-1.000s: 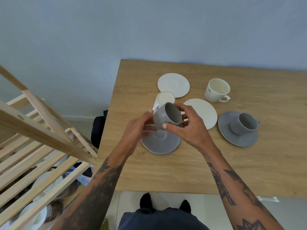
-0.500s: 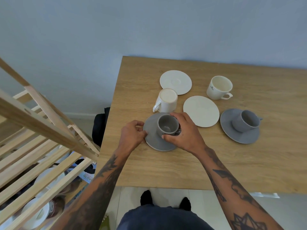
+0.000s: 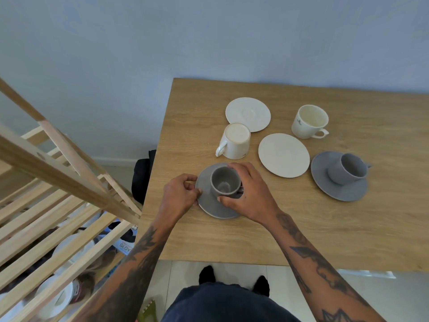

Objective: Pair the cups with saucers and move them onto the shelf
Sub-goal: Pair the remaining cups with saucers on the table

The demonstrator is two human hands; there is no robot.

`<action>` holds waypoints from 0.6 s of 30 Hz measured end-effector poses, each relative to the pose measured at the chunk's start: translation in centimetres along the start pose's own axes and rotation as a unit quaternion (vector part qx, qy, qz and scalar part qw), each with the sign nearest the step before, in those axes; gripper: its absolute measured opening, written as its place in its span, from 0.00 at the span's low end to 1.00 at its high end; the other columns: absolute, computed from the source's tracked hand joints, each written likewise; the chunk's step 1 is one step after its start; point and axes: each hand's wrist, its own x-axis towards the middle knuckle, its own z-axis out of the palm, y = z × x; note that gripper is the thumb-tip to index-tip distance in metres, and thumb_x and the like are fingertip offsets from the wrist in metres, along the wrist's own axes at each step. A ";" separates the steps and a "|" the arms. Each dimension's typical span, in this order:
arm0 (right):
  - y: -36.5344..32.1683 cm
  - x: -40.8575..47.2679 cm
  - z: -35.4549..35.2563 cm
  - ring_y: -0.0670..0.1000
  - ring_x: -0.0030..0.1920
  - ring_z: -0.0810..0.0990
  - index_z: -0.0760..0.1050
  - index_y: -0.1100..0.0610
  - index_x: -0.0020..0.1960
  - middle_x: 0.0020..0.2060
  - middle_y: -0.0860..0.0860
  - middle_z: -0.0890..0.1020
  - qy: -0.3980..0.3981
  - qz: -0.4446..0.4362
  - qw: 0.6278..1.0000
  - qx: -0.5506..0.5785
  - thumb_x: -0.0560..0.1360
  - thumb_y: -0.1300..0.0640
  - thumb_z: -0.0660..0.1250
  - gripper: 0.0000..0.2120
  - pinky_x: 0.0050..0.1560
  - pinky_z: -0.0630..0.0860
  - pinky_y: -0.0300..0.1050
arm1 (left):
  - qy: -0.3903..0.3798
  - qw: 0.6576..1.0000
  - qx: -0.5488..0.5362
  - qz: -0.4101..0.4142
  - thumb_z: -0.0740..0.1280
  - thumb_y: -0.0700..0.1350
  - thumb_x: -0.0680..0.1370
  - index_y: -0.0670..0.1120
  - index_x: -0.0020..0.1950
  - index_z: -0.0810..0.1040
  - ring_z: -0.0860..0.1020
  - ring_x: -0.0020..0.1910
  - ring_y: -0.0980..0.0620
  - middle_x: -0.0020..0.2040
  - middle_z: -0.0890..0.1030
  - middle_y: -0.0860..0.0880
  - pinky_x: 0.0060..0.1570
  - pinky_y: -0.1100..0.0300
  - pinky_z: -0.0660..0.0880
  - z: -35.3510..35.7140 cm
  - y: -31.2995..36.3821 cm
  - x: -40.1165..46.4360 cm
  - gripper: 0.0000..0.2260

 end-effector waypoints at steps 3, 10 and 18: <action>0.0 -0.1 0.0 0.48 0.68 0.71 0.64 0.48 0.75 0.69 0.46 0.68 -0.004 0.000 1.000 0.004 0.67 0.45 0.78 0.41 0.65 0.76 0.51 | -0.039 0.998 0.045 -0.013 0.73 0.40 0.76 0.46 0.61 0.80 0.84 0.37 0.53 0.43 0.86 0.47 0.35 0.64 0.79 -0.8 0.7 0.7 0.14; 2.0 -0.4 -2.4 0.40 0.63 0.75 0.63 0.42 0.77 0.68 0.41 0.70 -0.040 0.049 0.988 0.137 0.66 0.36 0.77 0.44 0.56 0.75 0.35 | 0.021 0.975 0.154 0.158 0.71 0.54 0.74 0.49 0.64 0.79 0.77 0.45 0.58 0.51 0.81 0.51 0.42 0.63 0.71 -0.5 8.1 6.2 0.20; 6.6 3.5 -5.6 0.41 0.45 0.79 0.77 0.51 0.66 0.59 0.48 0.81 0.083 0.159 0.968 0.178 0.76 0.51 0.72 0.19 0.44 0.74 0.30 | -0.051 0.951 0.255 0.170 0.77 0.61 0.66 0.47 0.75 0.68 0.73 0.66 0.43 0.71 0.72 0.43 0.63 0.48 0.72 4.9 12.4 9.8 0.42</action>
